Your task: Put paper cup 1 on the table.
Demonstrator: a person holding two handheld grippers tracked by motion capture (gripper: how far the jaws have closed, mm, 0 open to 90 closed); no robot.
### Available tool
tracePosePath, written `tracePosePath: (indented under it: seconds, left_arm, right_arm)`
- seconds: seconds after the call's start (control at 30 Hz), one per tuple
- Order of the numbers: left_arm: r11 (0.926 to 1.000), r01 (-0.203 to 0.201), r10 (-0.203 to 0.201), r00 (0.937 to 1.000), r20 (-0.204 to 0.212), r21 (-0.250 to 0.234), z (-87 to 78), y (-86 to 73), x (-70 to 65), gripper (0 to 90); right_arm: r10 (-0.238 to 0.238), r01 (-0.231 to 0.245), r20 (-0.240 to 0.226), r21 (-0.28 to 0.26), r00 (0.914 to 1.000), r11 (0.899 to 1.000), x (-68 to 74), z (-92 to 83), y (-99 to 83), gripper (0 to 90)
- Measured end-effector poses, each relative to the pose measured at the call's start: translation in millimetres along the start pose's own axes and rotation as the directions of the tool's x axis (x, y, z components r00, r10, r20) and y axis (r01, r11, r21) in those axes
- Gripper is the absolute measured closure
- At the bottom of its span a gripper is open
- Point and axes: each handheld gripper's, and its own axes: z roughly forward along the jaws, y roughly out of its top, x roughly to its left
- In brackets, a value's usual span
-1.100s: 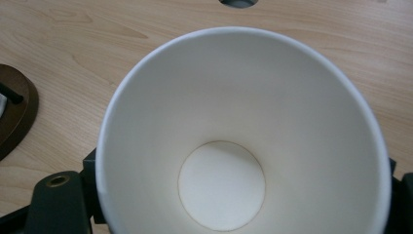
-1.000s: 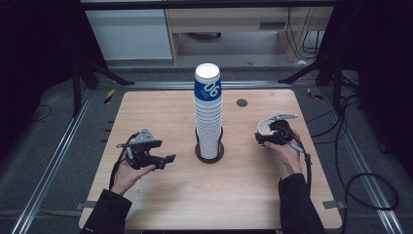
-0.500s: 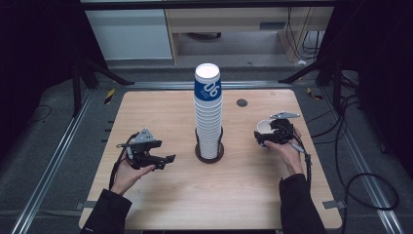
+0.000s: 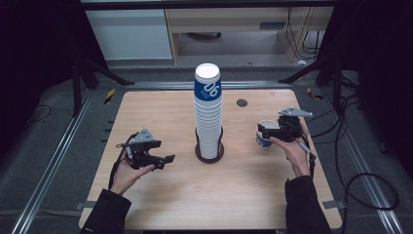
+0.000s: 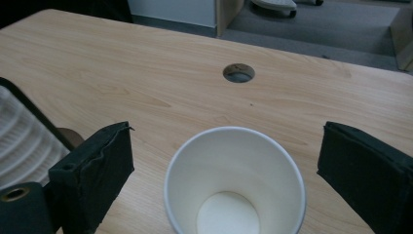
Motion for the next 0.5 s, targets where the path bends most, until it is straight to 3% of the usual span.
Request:
tracePosePath:
  seconds: [0.2, 0.5]
  left_arm:
    - [1.0, -0.003, 0.003, 1.0, 0.002, 0.004, 0.8, 0.1, -1.1, 18.0]
    - [1.0, -0.006, 0.006, 1.0, 0.004, 0.007, 2.3, 1.1, -2.3, 18.1]
  right_arm:
    - [-0.033, 0.029, -0.049, -0.081, 0.9983, 0.996, 13.8, -21.3, 17.8, 8.5]
    - [-0.1, 0.076, -0.137, -0.172, 0.9855, 0.982, 38.6, -44.7, 43.4, 9.4]
